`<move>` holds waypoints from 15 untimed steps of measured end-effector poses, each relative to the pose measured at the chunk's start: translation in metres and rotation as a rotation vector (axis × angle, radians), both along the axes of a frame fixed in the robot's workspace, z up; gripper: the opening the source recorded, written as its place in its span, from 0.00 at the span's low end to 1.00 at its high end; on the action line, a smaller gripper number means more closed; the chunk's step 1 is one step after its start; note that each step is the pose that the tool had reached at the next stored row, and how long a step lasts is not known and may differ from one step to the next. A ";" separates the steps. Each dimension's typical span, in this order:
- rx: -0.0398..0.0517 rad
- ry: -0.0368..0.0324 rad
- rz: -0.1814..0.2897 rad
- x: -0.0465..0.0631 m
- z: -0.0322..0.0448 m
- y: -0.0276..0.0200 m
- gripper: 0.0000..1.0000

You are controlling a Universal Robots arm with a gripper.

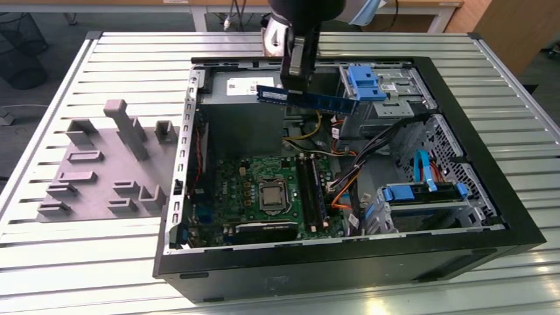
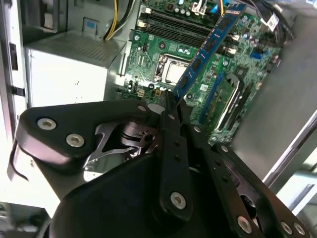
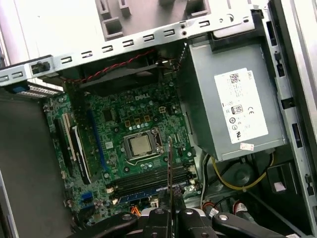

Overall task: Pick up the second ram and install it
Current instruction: 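Insert the second ram into the second slot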

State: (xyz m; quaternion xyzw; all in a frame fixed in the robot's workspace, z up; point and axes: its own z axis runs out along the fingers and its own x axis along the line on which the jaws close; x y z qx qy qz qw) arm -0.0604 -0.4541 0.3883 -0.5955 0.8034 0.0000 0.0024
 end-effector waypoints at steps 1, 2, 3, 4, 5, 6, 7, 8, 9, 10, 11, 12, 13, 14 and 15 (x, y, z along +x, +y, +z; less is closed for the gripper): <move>-0.0002 0.0000 -0.018 0.000 -0.0002 0.0000 0.14; -0.0005 0.0000 -0.035 0.000 -0.0003 0.0000 0.14; -0.0008 0.0000 -0.053 0.000 -0.0005 0.0000 0.14; -0.0010 0.0000 -0.070 0.000 -0.0006 0.0000 0.14; -0.0012 0.0000 -0.088 0.000 -0.0008 0.0000 0.14; -0.0015 0.0000 -0.107 0.000 -0.0010 0.0000 0.14; -0.0018 0.0000 -0.125 0.000 -0.0012 0.0000 0.14; -0.0021 0.0000 -0.142 0.000 -0.0013 0.0000 0.14; -0.0023 0.0000 -0.160 0.000 -0.0015 0.0000 0.14; -0.0025 0.0000 -0.178 0.000 -0.0017 0.0000 0.14; -0.0028 0.0000 -0.195 0.000 -0.0018 0.0000 0.14; -0.0030 0.0000 -0.213 0.000 -0.0020 0.0000 0.14; -0.0033 0.0000 -0.232 0.000 -0.0022 0.0000 0.14; -0.0036 0.0000 -0.250 0.000 -0.0023 0.0000 0.14; -0.0039 0.0000 -0.268 0.000 -0.0025 0.0000 0.14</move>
